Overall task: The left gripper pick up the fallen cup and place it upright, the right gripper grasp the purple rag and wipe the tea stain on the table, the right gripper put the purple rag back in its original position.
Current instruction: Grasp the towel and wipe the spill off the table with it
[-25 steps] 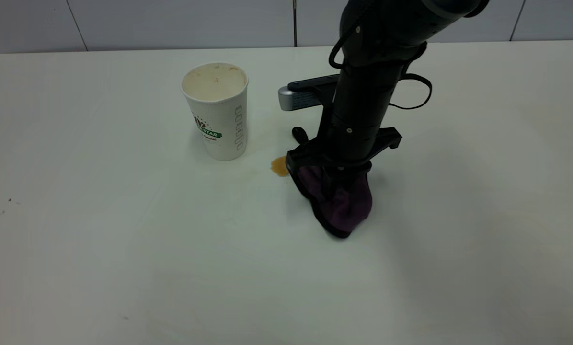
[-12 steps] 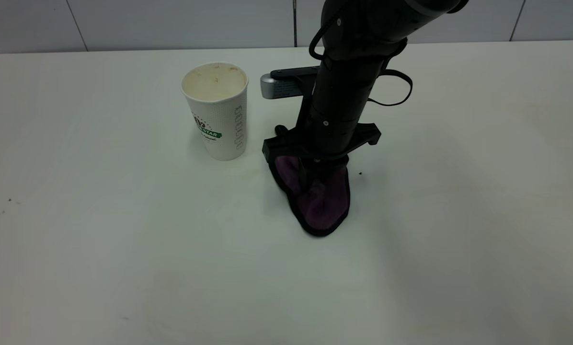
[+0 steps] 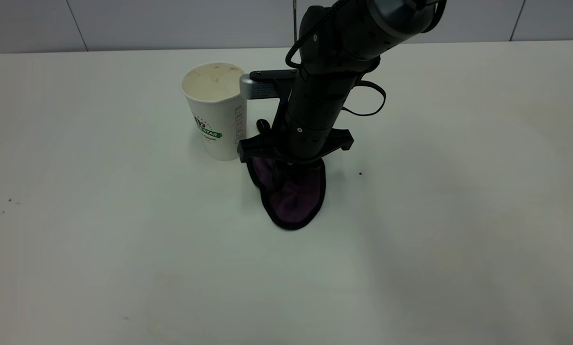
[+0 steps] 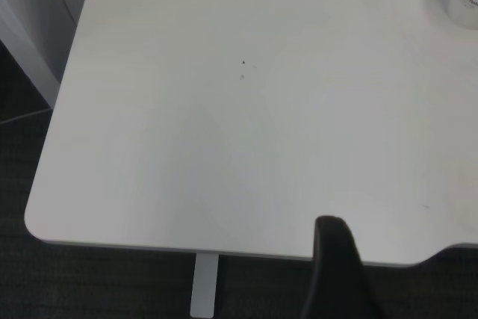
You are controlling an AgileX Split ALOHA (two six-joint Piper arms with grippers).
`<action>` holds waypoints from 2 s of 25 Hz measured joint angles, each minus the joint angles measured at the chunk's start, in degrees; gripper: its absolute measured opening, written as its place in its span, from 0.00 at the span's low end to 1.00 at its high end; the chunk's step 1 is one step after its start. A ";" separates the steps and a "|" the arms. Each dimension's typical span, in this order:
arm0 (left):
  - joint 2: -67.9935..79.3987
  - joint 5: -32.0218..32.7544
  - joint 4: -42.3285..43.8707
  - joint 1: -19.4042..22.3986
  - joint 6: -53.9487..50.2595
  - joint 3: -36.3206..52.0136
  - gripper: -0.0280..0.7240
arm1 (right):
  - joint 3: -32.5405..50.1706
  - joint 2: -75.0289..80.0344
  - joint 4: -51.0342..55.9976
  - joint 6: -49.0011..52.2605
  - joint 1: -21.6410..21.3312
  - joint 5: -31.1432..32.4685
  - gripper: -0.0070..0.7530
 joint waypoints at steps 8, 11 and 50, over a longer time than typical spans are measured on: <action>0.00 0.00 0.00 0.00 0.00 0.00 0.68 | -3.46 2.09 0.96 0.82 -1.06 -3.46 0.11; 0.00 0.00 0.00 0.00 0.00 0.00 0.68 | -3.46 2.31 1.04 1.09 -2.14 -5.63 0.12; 0.00 0.00 0.06 0.00 0.00 0.00 0.68 | -3.62 2.88 7.39 0.63 0.34 -8.39 0.14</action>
